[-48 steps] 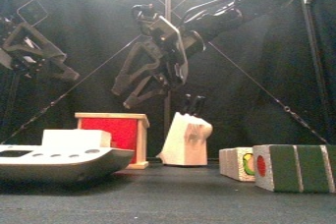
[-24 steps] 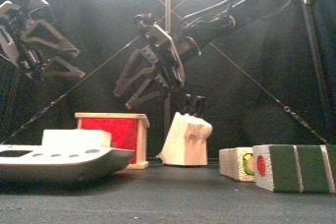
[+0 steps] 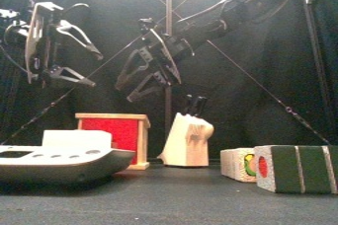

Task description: Grab drawer handle

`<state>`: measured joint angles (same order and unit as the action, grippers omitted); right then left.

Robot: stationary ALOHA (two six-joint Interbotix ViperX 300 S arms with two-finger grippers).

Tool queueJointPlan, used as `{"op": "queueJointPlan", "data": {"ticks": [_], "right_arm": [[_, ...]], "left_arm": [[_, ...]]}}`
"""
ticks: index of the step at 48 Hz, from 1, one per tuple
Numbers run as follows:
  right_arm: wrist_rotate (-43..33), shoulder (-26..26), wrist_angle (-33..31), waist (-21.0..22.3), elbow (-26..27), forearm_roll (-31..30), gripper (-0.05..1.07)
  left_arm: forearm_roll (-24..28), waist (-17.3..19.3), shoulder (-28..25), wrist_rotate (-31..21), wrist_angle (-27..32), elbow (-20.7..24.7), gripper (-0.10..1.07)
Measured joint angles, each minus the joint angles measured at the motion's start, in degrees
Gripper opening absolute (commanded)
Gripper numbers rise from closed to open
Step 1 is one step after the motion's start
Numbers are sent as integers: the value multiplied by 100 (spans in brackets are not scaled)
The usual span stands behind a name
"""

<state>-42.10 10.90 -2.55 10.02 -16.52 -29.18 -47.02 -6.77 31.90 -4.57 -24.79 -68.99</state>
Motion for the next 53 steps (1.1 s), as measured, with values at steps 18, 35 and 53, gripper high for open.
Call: {"op": "queueJointPlan", "data": {"ticks": [18, 35, 53], "right_arm": [[0, -44, 0, 369, 185, 62, 91], [0, 176, 0, 668, 545, 167, 84], [0, 501, -79, 773, 765, 167, 47]], "left_arm": [[-1090, -18, -202, 0, -97, 9, 92], [-1846, -9, -817, -9, -369, 141, 92], [-2417, 35, -1652, -9, -396, 510, 92]]}}
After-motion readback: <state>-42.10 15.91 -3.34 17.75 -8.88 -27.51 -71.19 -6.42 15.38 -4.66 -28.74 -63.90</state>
